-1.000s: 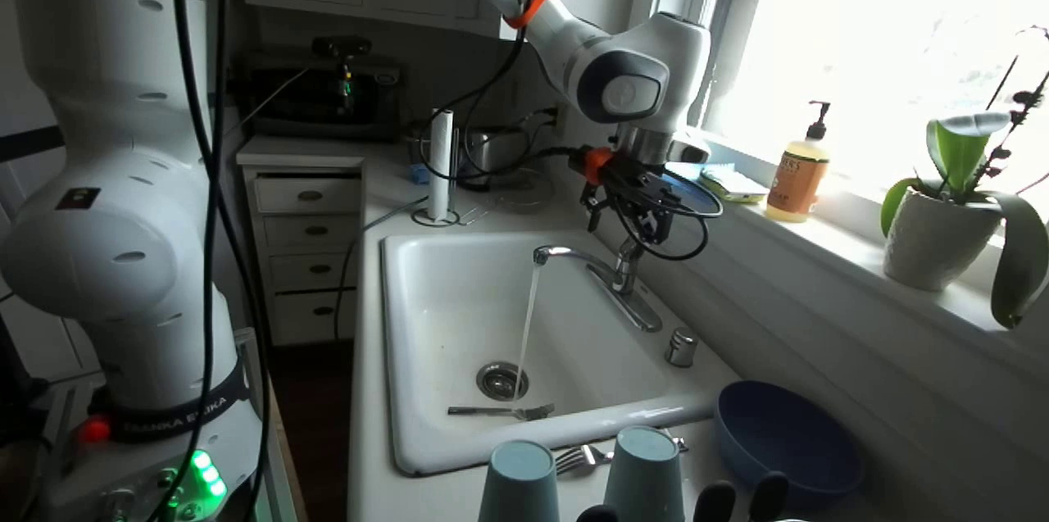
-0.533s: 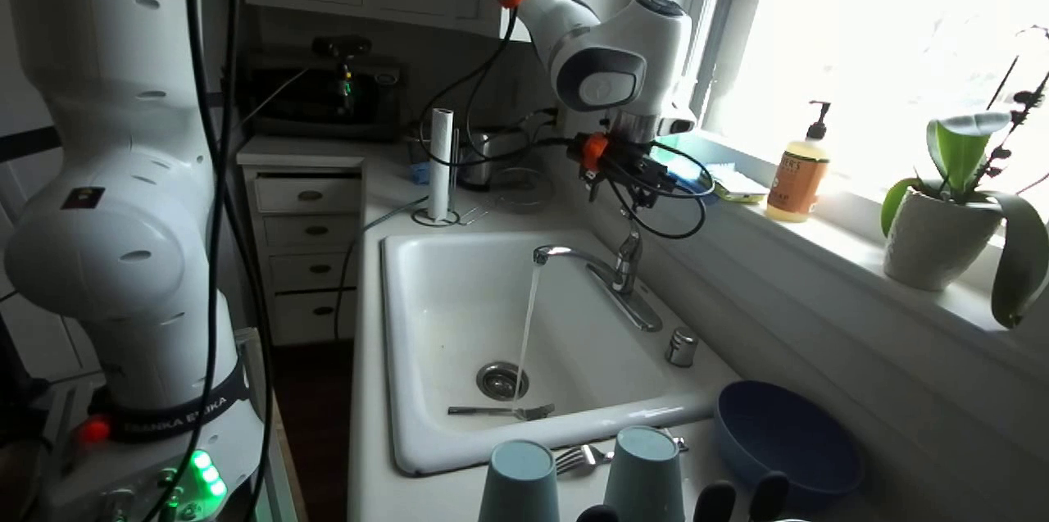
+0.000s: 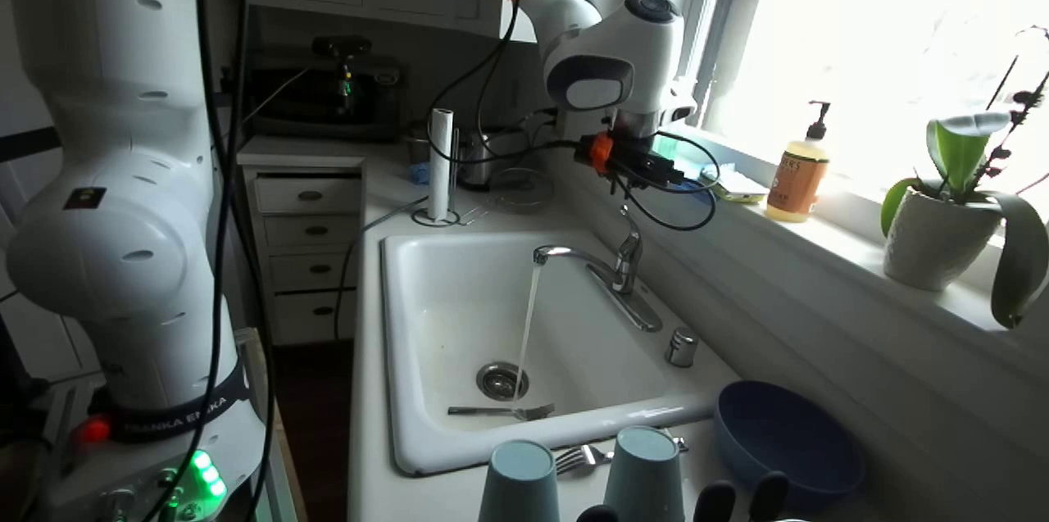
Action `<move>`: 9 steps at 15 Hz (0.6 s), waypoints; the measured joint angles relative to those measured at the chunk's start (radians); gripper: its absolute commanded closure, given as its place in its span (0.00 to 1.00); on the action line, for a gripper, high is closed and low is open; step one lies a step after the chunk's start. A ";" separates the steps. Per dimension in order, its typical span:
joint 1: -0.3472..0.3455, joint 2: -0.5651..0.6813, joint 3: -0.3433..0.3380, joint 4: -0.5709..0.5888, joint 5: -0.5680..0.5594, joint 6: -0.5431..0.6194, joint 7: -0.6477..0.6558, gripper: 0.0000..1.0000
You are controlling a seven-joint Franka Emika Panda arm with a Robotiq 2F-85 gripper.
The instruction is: Put water in the blue bowl, then close the tap handle
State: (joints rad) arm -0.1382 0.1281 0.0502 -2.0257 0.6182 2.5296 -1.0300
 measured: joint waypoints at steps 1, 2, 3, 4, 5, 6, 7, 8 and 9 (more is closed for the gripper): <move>0.000 0.003 0.000 0.000 0.013 0.004 -0.018 1.00; 0.000 0.007 0.000 0.000 0.025 0.010 -0.035 1.00; 0.000 0.012 0.000 0.000 0.035 0.013 -0.050 1.00; 0.000 0.018 0.000 0.000 0.046 0.015 -0.066 1.00; 0.000 0.023 0.000 0.000 0.057 0.015 -0.083 1.00; 0.000 0.028 0.000 0.001 0.070 0.015 -0.099 1.00; -0.001 0.033 0.000 0.002 0.084 0.015 -0.117 1.00; -0.001 0.038 0.000 0.005 0.096 0.015 -0.130 1.00; -0.001 0.043 0.000 0.011 0.110 0.015 -0.142 1.00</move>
State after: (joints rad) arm -0.1390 0.1714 0.0502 -2.0149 0.7280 2.5446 -1.1715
